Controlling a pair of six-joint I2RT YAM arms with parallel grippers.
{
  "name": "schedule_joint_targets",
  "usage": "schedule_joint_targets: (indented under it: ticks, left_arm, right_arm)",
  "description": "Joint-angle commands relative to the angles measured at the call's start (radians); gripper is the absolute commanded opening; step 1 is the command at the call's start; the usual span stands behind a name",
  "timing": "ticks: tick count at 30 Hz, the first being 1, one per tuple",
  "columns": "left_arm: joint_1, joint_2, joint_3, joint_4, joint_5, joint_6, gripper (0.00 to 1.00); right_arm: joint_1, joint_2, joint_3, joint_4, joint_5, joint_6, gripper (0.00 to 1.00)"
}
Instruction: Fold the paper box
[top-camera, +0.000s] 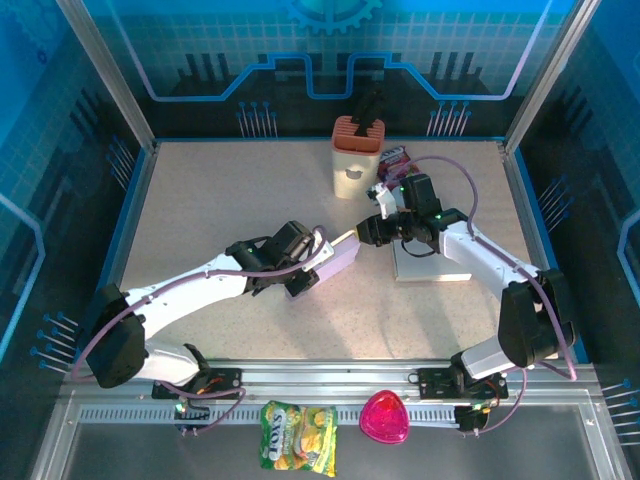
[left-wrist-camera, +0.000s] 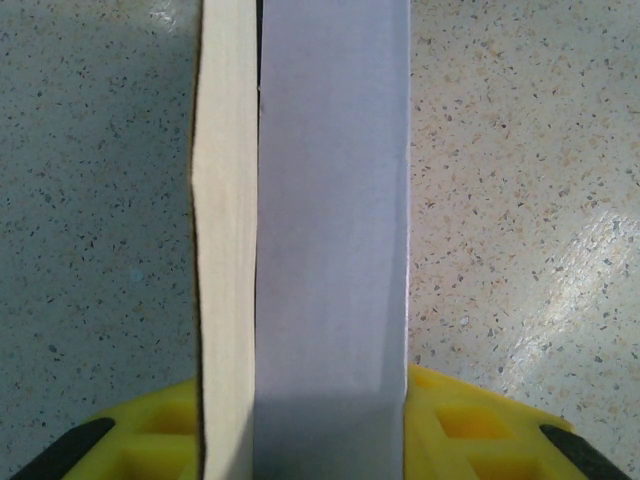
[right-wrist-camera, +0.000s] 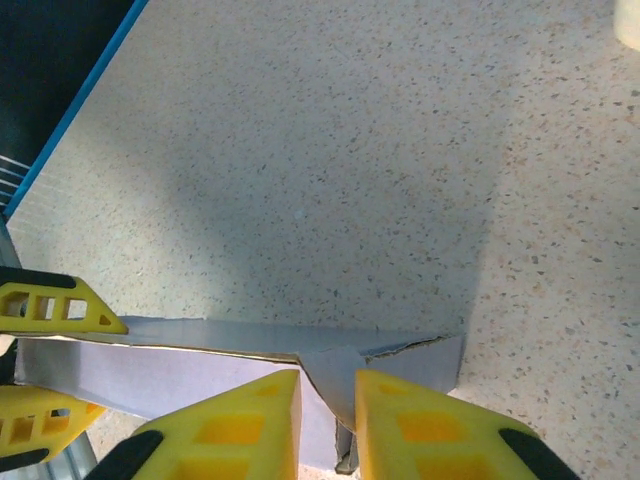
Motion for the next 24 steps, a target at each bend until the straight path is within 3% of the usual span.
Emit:
schedule_joint_targets:
  ticks: [1,14,24]
  left_arm:
    - [0.006,0.04,-0.001,-0.036,0.039,-0.002,0.33]
    - [0.007,0.043,0.001,-0.037,0.043,-0.004,0.33]
    - [0.009,0.039,0.002,-0.037,0.041,-0.004,0.33]
  right_arm:
    - [0.016,-0.035,-0.017,-0.029,0.04,-0.024,0.2]
    - [0.066,-0.032,0.006,-0.068,0.181,-0.044,0.17]
    - [0.112,-0.035,0.024,-0.09,0.316,-0.048,0.01]
